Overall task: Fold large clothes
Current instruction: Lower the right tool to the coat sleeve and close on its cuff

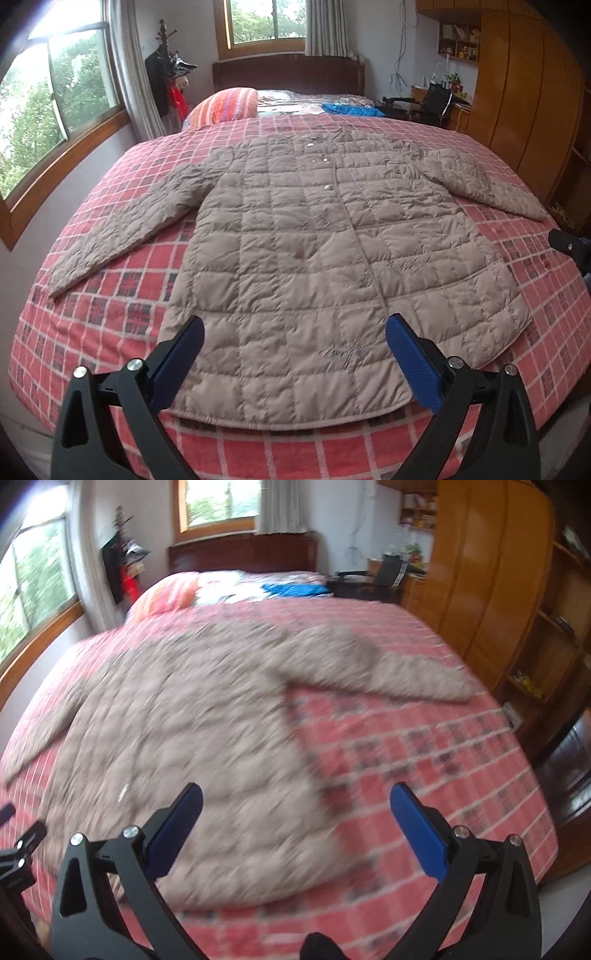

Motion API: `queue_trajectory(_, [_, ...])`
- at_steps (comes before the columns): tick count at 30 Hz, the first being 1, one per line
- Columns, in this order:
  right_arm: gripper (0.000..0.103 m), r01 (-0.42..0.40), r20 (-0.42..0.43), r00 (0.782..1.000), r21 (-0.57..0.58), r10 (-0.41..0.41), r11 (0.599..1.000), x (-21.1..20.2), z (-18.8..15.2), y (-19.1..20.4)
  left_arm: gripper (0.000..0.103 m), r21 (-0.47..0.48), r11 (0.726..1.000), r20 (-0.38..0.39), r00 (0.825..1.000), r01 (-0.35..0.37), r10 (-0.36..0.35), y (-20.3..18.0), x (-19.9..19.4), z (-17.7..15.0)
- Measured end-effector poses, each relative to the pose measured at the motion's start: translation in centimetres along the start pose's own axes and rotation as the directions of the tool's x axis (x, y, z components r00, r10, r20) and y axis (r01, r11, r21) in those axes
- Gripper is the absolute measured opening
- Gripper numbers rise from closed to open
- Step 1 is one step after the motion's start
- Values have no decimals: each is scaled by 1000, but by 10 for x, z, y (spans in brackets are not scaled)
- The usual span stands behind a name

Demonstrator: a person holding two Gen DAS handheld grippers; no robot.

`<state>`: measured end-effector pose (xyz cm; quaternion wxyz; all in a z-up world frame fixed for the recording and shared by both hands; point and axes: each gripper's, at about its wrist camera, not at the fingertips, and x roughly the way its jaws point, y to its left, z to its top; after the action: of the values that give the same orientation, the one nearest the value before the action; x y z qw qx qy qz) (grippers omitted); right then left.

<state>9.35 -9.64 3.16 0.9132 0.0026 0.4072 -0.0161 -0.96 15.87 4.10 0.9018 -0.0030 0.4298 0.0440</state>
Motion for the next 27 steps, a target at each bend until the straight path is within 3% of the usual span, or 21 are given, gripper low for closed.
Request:
queue_trajectory(1, [101,-3,1,1000,24,3,1000,7,17,-17,98,-6,999,7,999,46,-46,-2,6,12])
queue_trajectory(4, [101,-119,65,991,79,114,990,28,58,-66,98,-86,973,18,977,214,-213,-10,32,58])
queue_trajectory(6, [100,-187,18,982,134,186,973,58,80,-99,98,-95,972,-24,976,214,-217,-29,58,93])
queue_trajectory(8, [100,-95,-53,993,184,106,978,91,100,-129,98,-11,985,-26,984,175,-175,-61,81,126])
queue_trajectory(11, [100,41,-94,995,190,-23,981,122,119,-162,98,45,987,-47,987,154,-152,-100,120,165])
queue_trajectory(15, [100,63,-222,975,189,-19,980,175,131,-206,95,98,977,-150,974,188,-172,-150,178,197])
queue_trajectory(17, [100,107,-246,968,194,-58,975,194,132,-226,91,107,970,-182,964,217,-196,-169,200,203])
queue_trajectory(23, [99,103,-287,958,302,-13,948,239,133,-283,85,83,960,-272,933,266,-235,-212,256,215])
queue_trajectory(26, [83,139,-317,948,376,-14,916,260,129,-314,78,65,956,-308,917,288,-255,-223,276,217])
queue_trajectory(27, [69,145,-330,944,392,-8,908,265,127,-321,76,62,954,-322,910,294,-260,-226,283,217])
